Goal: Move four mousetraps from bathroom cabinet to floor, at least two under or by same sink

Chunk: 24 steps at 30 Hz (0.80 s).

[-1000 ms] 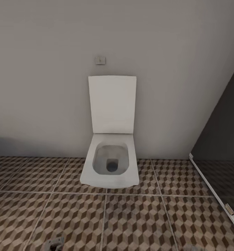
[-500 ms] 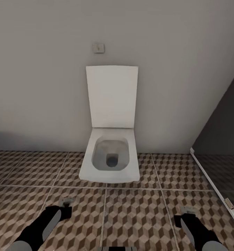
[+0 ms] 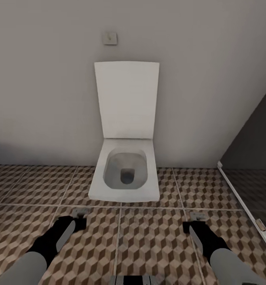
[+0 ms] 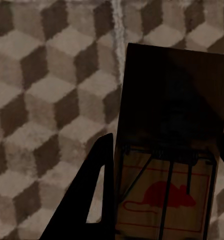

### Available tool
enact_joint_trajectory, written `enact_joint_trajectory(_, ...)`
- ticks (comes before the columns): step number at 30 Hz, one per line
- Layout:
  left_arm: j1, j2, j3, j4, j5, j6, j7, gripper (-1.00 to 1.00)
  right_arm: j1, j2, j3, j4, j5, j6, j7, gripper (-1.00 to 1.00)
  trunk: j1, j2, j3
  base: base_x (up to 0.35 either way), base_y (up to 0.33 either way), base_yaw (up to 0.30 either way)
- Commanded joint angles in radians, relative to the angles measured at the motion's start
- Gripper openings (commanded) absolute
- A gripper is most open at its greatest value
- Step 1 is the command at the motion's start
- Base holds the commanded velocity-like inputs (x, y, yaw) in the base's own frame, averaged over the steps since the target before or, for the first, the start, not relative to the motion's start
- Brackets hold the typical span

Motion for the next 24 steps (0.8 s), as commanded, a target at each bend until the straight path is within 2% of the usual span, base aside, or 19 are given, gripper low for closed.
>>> enact_joint_trajectory(1,-0.001,0.003,-0.006,0.0,0.003,0.003,0.007,-1.0,-0.002,0.002,-0.001,-0.001,0.002,-0.003,0.002,-1.0,0.0,-0.001,-0.005,0.0,0.0,0.0)
enact_joint_trajectory(9,-0.001,0.007,-0.002,0.002,-0.005,0.0,0.007,-1.0,-0.004,0.002,0.003,0.061,0.003,-0.094,0.003,-1.0,0.004,-0.002,-0.036,0.0,0.0,0.0)
enact_joint_trajectory(19,-0.001,0.009,0.001,0.002,-0.006,-0.008,0.008,-1.0,-0.004,-0.013,0.0,0.079,0.001,-0.106,0.009,-1.0,0.008,-0.005,-0.074,0.0,0.0,0.0)
enact_joint_trajectory(24,-0.001,0.009,0.002,-0.003,-0.008,-0.011,0.009,-1.0,-0.004,-0.013,0.002,0.08,0.0,-0.107,0.006,-1.0,0.008,-0.005,-0.074,0.0,0.0,0.0)
